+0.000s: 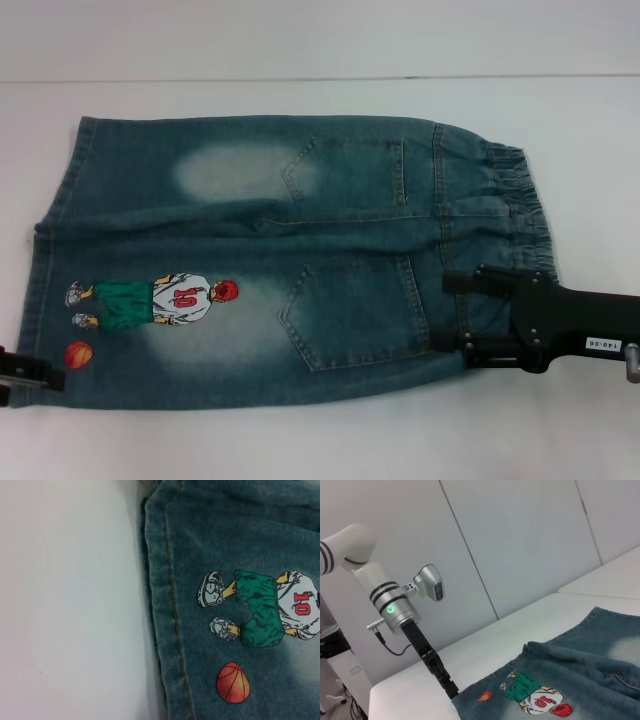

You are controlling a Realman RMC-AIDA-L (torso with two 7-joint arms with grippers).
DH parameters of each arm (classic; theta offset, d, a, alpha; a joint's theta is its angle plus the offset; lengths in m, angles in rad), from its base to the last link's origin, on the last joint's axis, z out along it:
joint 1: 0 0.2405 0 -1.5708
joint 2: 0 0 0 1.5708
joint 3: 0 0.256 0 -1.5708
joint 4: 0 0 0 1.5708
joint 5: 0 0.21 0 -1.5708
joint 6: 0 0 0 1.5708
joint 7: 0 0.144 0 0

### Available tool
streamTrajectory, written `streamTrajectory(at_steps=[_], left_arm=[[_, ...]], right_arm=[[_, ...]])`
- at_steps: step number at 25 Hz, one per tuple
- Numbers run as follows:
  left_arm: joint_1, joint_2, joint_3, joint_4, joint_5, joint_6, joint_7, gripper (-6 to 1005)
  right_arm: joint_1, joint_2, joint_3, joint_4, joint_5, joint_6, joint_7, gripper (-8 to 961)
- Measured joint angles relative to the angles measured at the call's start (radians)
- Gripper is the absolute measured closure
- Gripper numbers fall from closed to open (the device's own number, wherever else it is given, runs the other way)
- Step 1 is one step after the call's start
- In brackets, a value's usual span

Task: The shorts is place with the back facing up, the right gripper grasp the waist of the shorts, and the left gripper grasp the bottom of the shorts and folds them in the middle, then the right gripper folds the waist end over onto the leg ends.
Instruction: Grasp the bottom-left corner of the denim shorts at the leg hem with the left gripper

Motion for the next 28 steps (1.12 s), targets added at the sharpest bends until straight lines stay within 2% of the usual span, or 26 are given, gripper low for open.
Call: streamTrajectory(at_steps=[14,28], left_arm=[[-0.006,0.002,-0.002,0.000,0.020,-0.010,0.002,66],[-0.021,-0.016,-0.004,0.000,0.010,0.000,0.003,65]], right_arm=[[0.003,0.002,0.000,0.000,-0.004,0.002,-0.003,99],[0.003,0.003,0.000,0.000,-0.004,0.003,-0.003,105]])
